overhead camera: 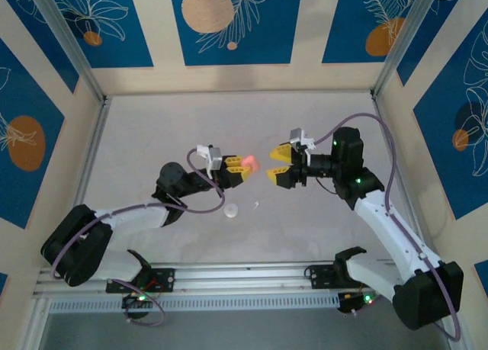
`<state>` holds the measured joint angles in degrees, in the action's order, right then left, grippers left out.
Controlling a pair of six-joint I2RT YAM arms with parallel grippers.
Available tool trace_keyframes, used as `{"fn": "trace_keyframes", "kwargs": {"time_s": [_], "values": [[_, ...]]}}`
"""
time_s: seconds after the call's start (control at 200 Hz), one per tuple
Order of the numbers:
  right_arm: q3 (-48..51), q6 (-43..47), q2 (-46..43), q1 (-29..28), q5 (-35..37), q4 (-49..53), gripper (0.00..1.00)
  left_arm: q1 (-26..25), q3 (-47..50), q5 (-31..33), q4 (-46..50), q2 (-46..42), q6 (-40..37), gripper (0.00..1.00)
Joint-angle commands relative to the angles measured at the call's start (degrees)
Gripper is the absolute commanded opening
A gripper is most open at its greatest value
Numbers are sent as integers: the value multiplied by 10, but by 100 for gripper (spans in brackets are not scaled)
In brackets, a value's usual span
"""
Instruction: Insert the wireless bluetooth earbuds into the charging case
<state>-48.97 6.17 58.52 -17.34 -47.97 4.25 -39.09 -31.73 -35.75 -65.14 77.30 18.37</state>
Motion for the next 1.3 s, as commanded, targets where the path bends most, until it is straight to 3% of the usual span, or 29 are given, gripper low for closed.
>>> {"fn": "trace_keyframes", "kwargs": {"time_s": [0.0,0.345,0.785,0.99,1.1,1.195,1.295], "values": [[-63,141,40,-1,-86,130,62,6,-23,-62,-20,-13,16,13],[-114,230,112,-25,-118,205,56,5,-25,-66,-55,-9,24,13],[-137,243,155,-53,-128,222,42,6,-29,-70,-68,-8,29,13],[-143,248,158,-55,-132,227,23,6,-32,-73,-68,-4,29,14],[-150,263,155,-54,-117,251,13,6,-28,-62,-64,-6,20,25],[-152,283,146,-50,-82,274,12,7,-21,-48,-27,-18,-14,42],[-151,307,132,-38,-30,303,11,7,-16,-33,66,-46,-82,49]]}}
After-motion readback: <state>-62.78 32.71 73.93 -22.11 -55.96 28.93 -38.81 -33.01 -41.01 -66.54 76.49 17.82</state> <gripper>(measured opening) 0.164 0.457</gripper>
